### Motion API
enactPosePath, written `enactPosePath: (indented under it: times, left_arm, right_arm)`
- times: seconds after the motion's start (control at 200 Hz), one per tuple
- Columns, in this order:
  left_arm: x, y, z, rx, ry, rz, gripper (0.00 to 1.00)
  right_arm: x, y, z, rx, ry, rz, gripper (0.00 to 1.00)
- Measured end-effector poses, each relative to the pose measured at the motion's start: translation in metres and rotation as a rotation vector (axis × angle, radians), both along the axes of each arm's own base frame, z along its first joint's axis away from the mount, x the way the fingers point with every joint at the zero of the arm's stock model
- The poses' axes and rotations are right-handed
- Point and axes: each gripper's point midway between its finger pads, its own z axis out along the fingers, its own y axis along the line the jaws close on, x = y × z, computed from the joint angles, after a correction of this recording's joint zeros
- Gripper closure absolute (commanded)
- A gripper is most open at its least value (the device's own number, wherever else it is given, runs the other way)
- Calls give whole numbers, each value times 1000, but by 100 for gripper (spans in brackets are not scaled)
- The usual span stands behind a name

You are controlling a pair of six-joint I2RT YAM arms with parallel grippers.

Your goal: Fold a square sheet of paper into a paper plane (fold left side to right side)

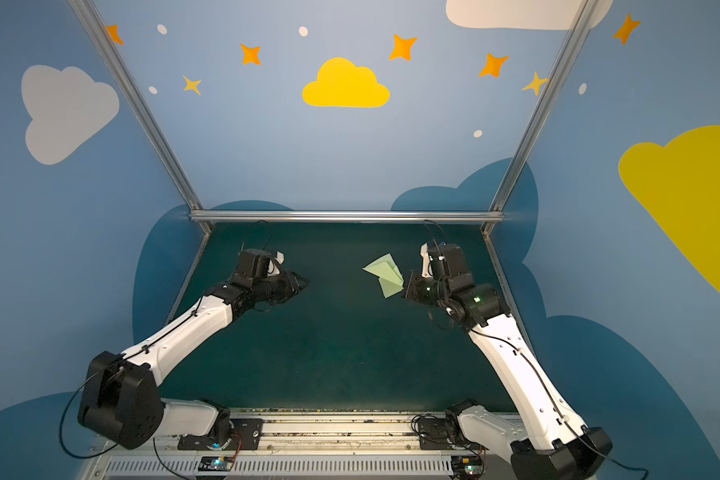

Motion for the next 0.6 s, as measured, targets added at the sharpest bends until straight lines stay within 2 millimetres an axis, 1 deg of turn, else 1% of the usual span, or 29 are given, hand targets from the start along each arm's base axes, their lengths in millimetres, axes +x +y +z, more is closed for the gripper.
enactPosePath:
  times: [0.085,0.15,0.24,0.345,0.38,0.445,0.526,0.541,0.551,0.566,0.601]
  left_arm:
    - [-9,12,-18,9,53,29,62]
    - [-15,19,-29,17,87,46,62]
    - [-19,28,-38,20,119,68,62]
    - [-18,35,-36,13,120,88,62]
    - [-17,38,-34,9,116,96,62]
    - [-15,43,-31,1,109,109,62]
    - [-13,48,-29,-7,107,124,63]
    - [-13,49,-29,-8,107,125,63]
    - [-13,50,-29,-9,107,127,63]
    - [-13,51,-29,-11,108,129,63]
    - [-13,53,-29,-14,111,133,63]
  right_arm:
    - [3,-4,-1,-232,-8,14,100]
    - [4,-5,-11,-428,7,40,100]
    - [1,-9,-33,-707,51,75,100]
    - [-6,-9,-61,-1019,124,124,100]
    - [-9,-4,-72,-1110,140,148,100]
    - [-19,12,-95,-1267,163,213,100]
    - [-39,44,-131,-1415,167,310,100]
    - [-43,50,-137,-1440,165,330,92]
    - [-46,54,-142,-1454,165,341,84]
    - [-51,61,-149,-1470,164,360,76]
    - [-63,77,-164,-1498,159,398,66]
